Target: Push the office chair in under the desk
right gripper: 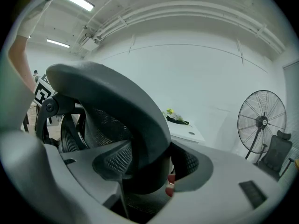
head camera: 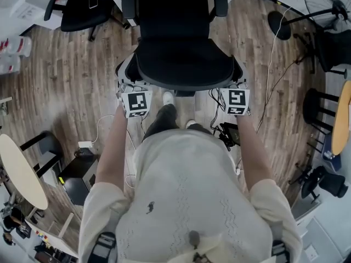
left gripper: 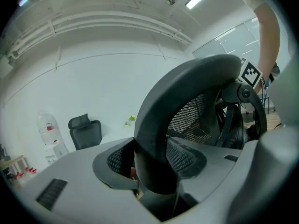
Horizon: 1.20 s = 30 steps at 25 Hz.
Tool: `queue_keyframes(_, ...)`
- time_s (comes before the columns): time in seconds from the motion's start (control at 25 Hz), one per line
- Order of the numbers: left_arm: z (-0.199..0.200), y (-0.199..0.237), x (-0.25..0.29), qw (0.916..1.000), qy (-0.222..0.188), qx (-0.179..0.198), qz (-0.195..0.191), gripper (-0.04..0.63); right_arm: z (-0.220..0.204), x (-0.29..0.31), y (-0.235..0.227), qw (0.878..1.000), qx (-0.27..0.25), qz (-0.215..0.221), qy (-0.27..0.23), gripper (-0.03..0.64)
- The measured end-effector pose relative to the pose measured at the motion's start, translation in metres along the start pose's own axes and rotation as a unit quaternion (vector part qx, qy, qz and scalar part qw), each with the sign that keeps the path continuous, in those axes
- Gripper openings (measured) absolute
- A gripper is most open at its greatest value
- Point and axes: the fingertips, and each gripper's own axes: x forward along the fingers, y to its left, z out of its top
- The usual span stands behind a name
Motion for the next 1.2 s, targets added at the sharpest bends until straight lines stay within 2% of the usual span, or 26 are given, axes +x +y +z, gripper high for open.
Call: queue_keyframes(1.2, -0.005, 0.038, 0.039, 0.9999, -0.004, 0.003, -0.012, 0.233, 0.017, 0.045, 0.003, 1.0, 0.0, -0.016, -0.003, 0.27)
